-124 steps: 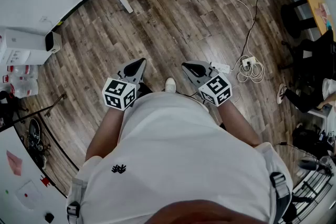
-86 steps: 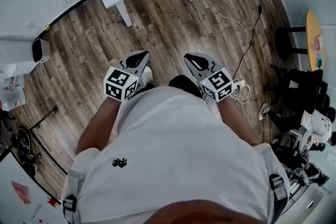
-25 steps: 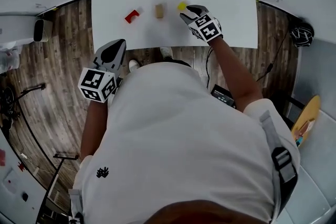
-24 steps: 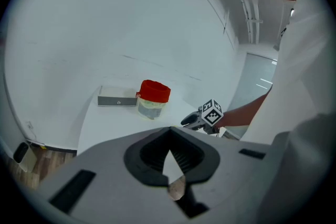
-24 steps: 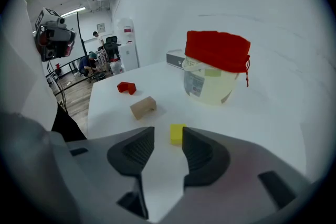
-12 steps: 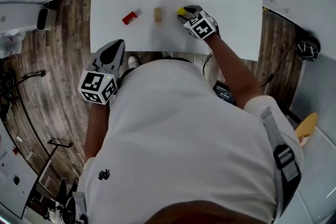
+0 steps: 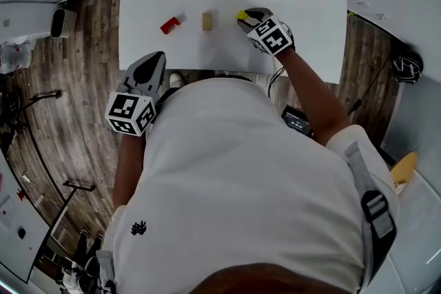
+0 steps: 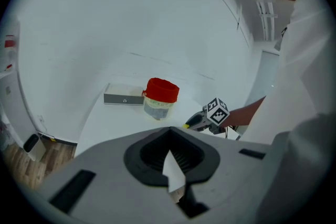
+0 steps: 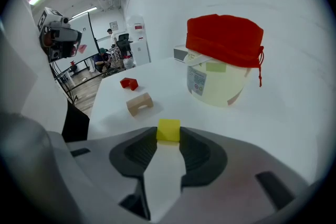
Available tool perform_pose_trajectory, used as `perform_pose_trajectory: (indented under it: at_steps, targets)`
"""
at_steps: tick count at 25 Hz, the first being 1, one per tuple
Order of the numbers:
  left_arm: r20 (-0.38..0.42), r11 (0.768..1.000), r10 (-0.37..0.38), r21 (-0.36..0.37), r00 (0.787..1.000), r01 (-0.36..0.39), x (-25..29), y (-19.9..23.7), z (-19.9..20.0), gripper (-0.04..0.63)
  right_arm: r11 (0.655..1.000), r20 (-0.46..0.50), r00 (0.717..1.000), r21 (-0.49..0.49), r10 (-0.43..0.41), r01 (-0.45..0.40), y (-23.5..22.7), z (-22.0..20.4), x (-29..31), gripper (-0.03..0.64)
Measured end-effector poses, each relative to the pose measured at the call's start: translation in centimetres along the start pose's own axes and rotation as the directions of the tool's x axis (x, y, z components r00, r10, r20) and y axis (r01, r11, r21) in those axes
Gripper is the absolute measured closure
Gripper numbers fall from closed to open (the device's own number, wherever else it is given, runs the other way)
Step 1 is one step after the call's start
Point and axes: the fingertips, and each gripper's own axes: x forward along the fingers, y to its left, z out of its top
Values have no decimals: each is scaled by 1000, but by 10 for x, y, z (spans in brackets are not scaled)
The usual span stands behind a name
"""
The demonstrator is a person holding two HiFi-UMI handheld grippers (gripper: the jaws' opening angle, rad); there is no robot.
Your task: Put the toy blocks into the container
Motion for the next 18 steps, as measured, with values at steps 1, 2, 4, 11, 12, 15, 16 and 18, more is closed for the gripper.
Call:
perform_pose_trajectory:
  at_steps: [1,2,4,11,12,15,16,18]
  targets:
    - [0,1000,-6,4,1000,6,2,1,1,589,1000,5,1000,0,3,-3,0,3,-5,482]
    - [1,1000,-11,9,1000,11,3,1,3,589,1000,11,1000,-4,3,-3,-2,7,-11,482]
    - [4,1000,-19,13,1000,19,6,3,5,589,1000,23,1000,-17,0,0,-5,15,-24,483]
    - [14,999,-30,27,999,29,7,7,12,589,997,88,996,-73,1,6,-22,75,-73,483]
    - [17,999,-30,27,999,30,7,7,13,589,996,96,995,-85,1,7,-25,85,-80,483]
    - [25,999,-27,28,999,27,6,9,14,589,992,122,993,-123,4,11,-34,114,-92,483]
    - [26,999,-25,27,999,25,5,10,13,589,991,131,991,-134,4,14,-37,124,-95,483]
    - [30,1000,-19,23,999,18,3,11,11,589,988,151,989,-152,2,21,-44,143,-99,483]
